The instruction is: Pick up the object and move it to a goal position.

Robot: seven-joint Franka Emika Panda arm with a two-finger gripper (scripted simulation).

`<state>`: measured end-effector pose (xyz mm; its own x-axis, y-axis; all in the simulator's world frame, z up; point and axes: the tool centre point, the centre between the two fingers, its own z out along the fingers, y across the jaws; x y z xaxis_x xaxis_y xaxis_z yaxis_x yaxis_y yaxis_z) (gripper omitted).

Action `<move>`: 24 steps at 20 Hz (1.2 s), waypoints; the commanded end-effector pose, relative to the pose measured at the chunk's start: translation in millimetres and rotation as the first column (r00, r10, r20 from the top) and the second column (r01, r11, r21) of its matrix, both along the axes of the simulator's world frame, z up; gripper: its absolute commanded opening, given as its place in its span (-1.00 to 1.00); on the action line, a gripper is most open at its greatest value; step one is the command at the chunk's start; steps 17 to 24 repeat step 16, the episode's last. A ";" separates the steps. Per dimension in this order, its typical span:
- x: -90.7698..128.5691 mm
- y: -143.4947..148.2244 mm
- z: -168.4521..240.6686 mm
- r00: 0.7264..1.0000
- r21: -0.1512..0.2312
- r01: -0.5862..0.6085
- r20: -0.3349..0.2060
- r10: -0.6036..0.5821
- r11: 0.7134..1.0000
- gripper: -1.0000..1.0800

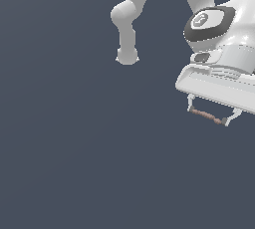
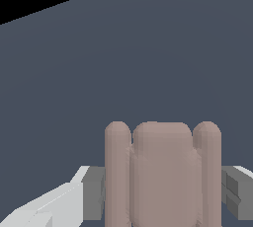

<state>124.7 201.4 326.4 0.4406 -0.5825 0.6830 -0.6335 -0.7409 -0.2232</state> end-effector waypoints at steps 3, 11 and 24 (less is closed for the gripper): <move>3.3 16.9 19.2 0.998 -0.015 0.031 0.047 -0.030 0.999 -1.00; 6.2 31.6 34.5 0.995 -0.027 0.056 0.083 -0.054 0.998 -1.00; 6.5 29.9 33.1 0.995 -0.026 0.055 0.079 -0.053 0.998 -1.00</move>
